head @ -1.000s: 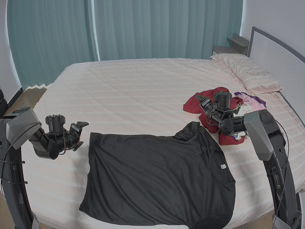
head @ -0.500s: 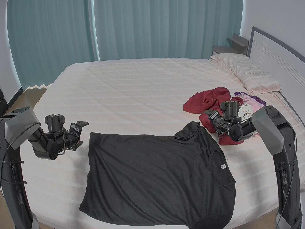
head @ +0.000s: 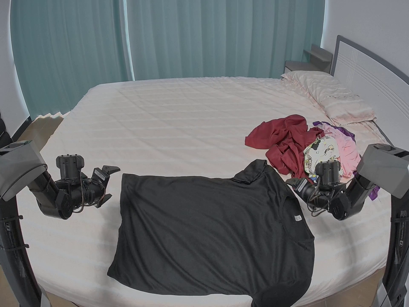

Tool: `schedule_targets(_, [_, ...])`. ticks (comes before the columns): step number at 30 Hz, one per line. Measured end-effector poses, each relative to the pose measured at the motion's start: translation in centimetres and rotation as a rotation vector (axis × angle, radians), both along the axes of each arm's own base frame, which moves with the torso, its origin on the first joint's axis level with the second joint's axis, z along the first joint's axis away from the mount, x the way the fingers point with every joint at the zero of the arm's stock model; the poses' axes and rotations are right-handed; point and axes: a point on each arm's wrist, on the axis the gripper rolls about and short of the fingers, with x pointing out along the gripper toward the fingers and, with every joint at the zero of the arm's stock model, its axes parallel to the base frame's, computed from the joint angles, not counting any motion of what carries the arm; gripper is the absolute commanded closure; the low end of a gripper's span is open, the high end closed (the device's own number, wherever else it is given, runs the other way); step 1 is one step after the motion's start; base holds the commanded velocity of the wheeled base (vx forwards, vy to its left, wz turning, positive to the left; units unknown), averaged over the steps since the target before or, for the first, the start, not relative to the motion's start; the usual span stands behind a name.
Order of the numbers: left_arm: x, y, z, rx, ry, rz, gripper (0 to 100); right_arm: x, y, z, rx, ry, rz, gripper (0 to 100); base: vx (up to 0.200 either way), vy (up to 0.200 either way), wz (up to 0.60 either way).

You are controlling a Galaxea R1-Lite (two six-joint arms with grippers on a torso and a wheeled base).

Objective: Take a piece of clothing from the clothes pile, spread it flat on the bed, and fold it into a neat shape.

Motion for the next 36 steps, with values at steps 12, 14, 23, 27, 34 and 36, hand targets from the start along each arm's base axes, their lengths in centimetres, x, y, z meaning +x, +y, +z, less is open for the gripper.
schedule_targets(12, [-10.0,-3.0,-1.1,0.029,0.215,-0.121,0,-10.3,-1.5,-0.3,0.043,-0.014,0.013,0,-0.150,0.000,0.00])
schedule_targets(14, [-11.7,-3.5,-1.4,0.044,0.251,-0.145,0,-11.4,-1.7,-0.1,0.058,-0.014,0.013,0,0.000,0.000,0.00])
schedule_targets(23, [-13.9,-4.6,-2.7,0.174,0.326,-0.151,0,-13.5,-1.6,0.1,0.085,0.014,0.036,0,0.000,0.000,0.00])
schedule_targets(27, [-13.2,-5.2,-3.6,0.245,0.331,-0.106,0,-13.6,-1.6,0.3,0.089,-0.008,0.040,0,0.000,0.000,0.00])
schedule_targets(34, [-11.7,-6.6,-5.1,0.316,0.302,-0.076,0,-13.7,-1.3,0.5,0.094,-0.064,0.055,0,0.000,0.000,0.00])
schedule_targets(36, [-11.2,-6.8,-5.5,0.334,0.298,-0.062,0,-13.8,-1.1,0.3,0.093,-0.055,0.061,0,0.000,0.000,0.00])
